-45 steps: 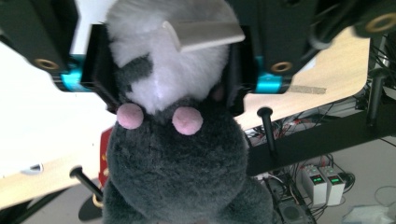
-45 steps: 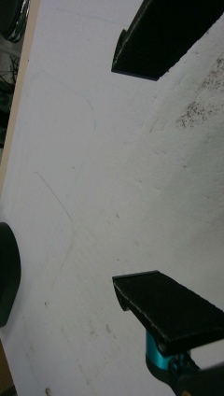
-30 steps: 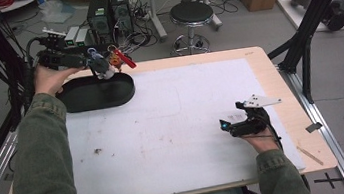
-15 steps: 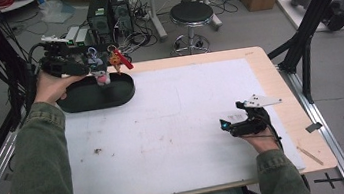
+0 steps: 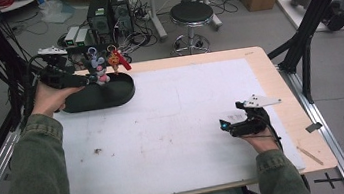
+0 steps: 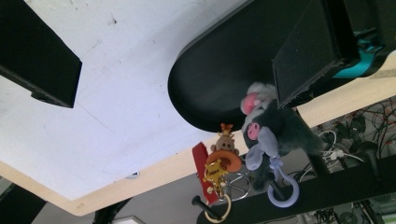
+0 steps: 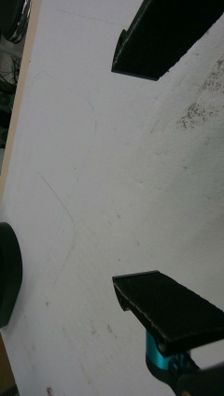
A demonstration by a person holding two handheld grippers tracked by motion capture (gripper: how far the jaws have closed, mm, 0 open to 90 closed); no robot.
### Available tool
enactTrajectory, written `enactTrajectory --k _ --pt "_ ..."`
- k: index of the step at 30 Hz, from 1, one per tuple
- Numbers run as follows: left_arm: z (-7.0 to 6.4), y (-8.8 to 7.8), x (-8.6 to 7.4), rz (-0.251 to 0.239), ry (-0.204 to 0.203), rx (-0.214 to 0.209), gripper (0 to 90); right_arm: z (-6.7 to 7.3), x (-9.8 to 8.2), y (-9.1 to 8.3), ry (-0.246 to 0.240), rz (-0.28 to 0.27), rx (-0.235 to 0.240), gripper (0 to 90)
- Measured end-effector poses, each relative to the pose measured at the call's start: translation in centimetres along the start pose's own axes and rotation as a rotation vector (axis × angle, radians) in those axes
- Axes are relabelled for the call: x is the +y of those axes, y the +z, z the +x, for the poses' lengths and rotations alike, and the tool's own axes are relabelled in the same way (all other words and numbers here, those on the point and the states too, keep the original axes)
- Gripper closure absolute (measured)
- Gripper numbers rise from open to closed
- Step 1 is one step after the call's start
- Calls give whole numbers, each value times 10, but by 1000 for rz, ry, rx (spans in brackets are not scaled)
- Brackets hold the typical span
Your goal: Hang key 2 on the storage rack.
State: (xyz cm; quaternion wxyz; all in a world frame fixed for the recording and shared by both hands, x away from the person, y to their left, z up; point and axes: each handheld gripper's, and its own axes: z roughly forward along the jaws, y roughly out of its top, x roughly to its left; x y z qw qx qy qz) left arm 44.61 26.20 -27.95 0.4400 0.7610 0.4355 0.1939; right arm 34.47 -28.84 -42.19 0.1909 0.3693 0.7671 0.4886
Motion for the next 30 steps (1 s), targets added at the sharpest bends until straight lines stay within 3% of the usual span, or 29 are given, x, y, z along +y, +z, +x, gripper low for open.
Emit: enactTrajectory --k 12,23,30 --pt "-7 -9 -13 -3 24 -3 17 0 0 0 -4 -3 2 4" --pt "-8 -17 -31 -25 9 -5 17 0 0 0 -4 -4 2 4" --pt "-9 -24 -51 -29 2 5 17 1 0 0 -1 -5 0 4"
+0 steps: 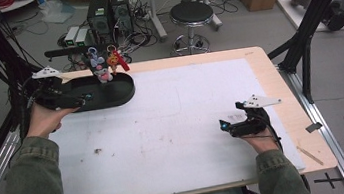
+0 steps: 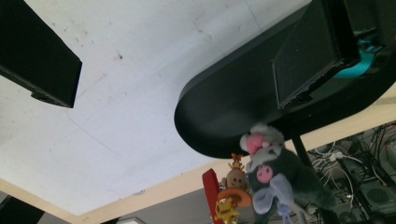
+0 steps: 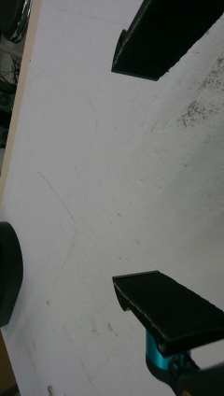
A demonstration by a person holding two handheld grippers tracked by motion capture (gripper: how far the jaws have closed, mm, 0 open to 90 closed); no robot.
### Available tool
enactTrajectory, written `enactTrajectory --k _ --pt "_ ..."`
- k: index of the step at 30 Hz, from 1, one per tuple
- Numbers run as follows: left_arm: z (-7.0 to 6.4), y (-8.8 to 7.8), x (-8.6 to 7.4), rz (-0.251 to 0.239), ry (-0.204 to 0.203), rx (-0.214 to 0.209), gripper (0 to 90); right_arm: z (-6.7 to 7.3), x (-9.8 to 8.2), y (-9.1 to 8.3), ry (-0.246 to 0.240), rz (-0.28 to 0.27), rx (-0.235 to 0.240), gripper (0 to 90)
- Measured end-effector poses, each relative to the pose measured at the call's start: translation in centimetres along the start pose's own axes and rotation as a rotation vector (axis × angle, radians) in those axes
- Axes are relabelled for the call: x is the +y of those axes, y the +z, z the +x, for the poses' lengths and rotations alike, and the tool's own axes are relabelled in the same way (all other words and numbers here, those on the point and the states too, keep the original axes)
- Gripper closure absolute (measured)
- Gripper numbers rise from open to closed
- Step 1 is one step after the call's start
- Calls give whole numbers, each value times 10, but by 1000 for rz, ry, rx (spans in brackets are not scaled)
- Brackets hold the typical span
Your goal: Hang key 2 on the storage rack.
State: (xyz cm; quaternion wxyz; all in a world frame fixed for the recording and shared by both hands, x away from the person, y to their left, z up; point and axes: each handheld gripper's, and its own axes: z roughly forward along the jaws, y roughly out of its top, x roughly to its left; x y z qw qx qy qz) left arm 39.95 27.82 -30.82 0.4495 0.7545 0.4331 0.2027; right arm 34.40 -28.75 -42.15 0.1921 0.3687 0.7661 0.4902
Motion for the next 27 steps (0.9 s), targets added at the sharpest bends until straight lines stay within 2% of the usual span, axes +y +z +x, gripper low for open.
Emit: enactTrajectory --k 4,8,11,16,20,24,27 --pt "-2 -4 -9 -19 -1 4 17 1 1 1 0 2 0 4" --pt "-4 -6 -18 -13 3 -7 17 2 1 1 -3 2 2 4" --pt "-7 -7 -24 -3 14 -1 17 2 1 1 1 -1 3 4" --pt "-13 -7 -37 -14 14 0 17 1 2 0 -4 -6 3 4" --pt "-19 -6 -44 -6 32 4 17 1 2 0 -2 -7 4 4" --pt "-24 -7 -50 -27 43 3 17 1 2 0 -2 -12 4 4" --pt "-27 -9 -55 -34 53 18 17 1 2 -1 2 -12 5 4"
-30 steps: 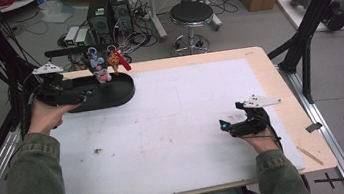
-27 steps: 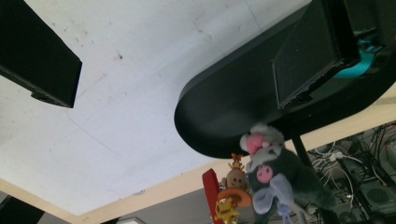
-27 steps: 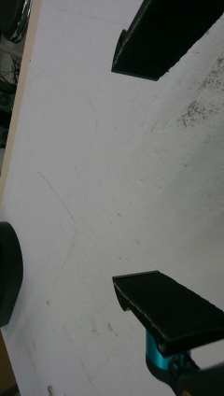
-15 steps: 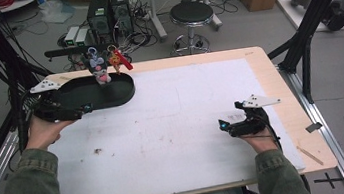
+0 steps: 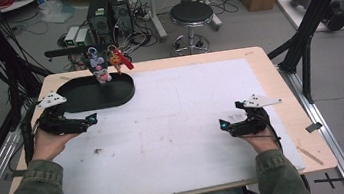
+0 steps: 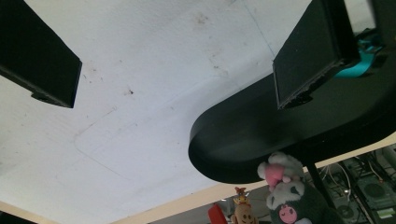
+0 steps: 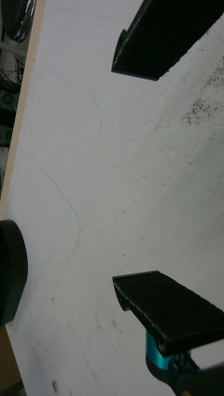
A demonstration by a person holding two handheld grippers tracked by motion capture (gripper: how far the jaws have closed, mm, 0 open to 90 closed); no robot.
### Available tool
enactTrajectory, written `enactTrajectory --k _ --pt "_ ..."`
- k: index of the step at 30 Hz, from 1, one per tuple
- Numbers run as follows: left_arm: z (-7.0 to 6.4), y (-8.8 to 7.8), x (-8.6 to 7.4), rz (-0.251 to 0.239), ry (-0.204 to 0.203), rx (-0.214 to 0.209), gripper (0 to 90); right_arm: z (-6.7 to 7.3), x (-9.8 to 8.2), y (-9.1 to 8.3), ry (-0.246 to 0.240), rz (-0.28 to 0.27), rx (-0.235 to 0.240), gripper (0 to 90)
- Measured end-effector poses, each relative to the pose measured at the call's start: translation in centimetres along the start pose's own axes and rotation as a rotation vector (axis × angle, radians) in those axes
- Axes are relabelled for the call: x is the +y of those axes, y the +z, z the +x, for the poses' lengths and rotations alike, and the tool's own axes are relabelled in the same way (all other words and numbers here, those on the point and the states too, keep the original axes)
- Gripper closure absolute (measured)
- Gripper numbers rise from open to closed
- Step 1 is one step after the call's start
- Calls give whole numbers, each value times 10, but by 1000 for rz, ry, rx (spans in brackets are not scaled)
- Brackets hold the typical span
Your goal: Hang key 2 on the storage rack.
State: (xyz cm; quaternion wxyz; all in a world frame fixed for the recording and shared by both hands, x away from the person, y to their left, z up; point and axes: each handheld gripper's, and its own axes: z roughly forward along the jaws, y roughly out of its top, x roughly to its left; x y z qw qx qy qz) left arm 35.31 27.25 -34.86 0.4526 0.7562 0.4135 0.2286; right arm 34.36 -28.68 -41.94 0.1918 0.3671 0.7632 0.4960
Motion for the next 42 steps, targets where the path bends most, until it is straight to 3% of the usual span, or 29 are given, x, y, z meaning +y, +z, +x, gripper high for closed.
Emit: enactTrajectory --k 6,19,29,37,39,42 --pt "-4 -1 -13 10 4 28 17 0 0 -1 3 -5 3 4" --pt "-9 -11 -45 49 -4 27 17 0 1 0 -1 -7 11 4" --pt "-8 -18 -69 86 -40 29 17 0 1 -1 1 -9 9 4" --pt "-5 -25 -96 102 -95 34 17 1 1 -1 4 -10 5 4" --pt "-5 -26 -100 118 -92 35 17 0 1 -1 -3 -7 4 4" --pt "-5 -28 -101 105 -95 46 17 1 0 0 0 0 6 4"
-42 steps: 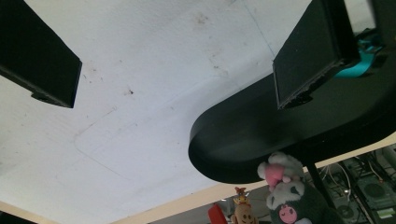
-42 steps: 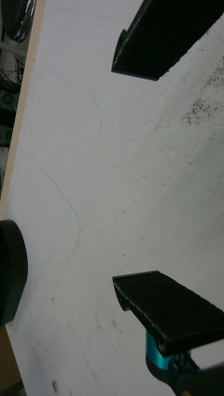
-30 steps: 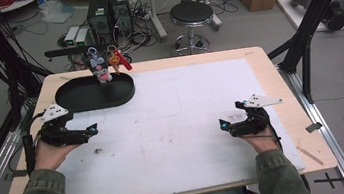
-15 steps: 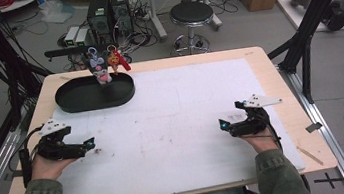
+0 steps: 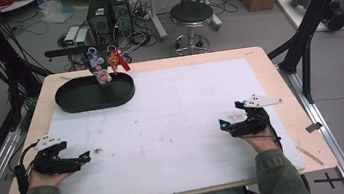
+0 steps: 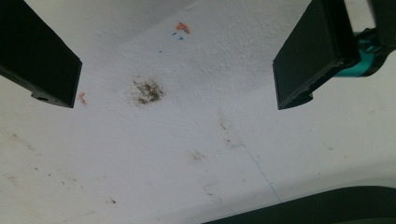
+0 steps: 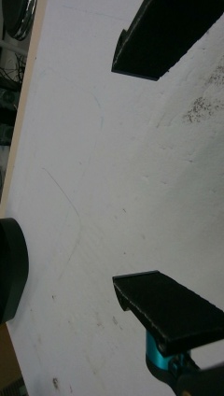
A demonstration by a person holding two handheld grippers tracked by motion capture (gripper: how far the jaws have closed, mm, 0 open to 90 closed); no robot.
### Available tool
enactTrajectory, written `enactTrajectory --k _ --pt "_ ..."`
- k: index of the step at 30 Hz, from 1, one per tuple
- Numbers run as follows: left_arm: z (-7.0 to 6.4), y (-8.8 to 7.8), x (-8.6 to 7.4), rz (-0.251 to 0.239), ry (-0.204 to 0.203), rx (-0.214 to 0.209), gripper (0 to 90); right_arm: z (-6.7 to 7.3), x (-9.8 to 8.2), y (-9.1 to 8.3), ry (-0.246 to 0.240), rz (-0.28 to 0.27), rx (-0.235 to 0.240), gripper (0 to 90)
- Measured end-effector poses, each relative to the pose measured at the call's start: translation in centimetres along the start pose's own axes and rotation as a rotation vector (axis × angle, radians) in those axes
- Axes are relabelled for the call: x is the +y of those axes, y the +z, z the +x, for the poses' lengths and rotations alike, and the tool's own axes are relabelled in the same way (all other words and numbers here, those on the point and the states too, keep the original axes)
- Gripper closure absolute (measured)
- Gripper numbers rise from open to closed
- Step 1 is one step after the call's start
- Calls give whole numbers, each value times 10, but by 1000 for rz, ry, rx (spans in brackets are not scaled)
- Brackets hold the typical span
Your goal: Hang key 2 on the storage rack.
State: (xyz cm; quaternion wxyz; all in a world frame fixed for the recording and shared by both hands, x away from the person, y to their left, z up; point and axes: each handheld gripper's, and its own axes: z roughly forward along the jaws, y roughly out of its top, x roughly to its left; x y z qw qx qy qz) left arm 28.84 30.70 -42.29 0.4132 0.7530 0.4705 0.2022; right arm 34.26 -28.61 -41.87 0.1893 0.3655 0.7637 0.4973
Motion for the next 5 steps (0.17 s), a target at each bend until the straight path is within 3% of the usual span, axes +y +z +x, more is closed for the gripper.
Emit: enactTrajectory --k 5 --pt "-3 0 1 -14 8 2 17 1 -1 1 -4 12 6 4"
